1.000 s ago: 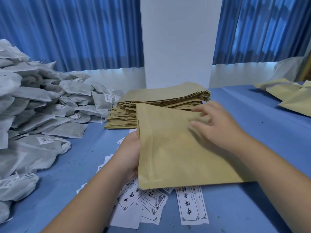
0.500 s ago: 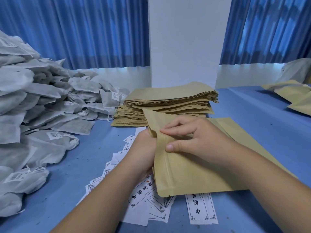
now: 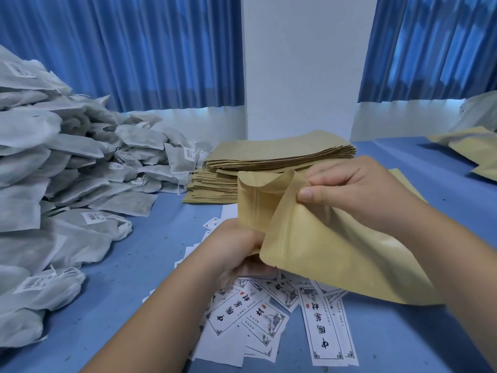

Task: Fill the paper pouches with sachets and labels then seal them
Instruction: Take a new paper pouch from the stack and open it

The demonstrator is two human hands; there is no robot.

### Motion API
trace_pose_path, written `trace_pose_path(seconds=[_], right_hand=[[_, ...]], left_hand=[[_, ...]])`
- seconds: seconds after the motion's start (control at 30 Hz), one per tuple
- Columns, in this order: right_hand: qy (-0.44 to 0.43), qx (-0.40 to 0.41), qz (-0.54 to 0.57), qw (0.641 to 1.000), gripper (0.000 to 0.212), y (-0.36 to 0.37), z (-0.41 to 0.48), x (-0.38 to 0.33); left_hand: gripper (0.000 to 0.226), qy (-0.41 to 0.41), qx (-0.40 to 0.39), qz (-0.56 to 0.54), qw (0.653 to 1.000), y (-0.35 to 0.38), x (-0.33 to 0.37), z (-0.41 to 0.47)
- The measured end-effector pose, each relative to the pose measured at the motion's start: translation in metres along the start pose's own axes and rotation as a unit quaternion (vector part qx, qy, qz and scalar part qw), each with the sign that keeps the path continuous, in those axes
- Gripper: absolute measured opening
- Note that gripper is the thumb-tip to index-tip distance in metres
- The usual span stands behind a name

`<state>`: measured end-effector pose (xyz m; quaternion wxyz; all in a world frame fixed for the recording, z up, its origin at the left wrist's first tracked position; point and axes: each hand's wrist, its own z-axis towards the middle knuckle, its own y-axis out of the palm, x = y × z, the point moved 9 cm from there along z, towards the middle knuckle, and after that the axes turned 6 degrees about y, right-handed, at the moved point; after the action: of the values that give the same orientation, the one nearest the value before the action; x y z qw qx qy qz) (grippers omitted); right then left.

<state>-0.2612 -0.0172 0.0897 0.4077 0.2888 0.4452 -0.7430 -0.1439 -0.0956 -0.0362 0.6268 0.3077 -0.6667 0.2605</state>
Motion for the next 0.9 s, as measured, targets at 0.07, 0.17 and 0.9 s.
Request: trace_pose_path(seconds=[0.07,0.17,0.9], right_hand=[[0.010,-0.012,-0.024,1.000,0.016,0.003,0.004,-0.001],[0.022,-0.077,-0.156,0.985,0.007,0.025,0.016,-0.003],[0.027,-0.132,-0.318,0.938,0.009,0.061,0.053,-0.035]], left_hand=[[0.016,-0.004,-0.006,-0.005,1.000,-0.001,0.000,0.000],[0.014,0.009,-0.015,-0.002,1.000,0.002,0.002,0.001],[0.033,0.015,0.013,0.026,0.999,-0.036,0.006,0.005]])
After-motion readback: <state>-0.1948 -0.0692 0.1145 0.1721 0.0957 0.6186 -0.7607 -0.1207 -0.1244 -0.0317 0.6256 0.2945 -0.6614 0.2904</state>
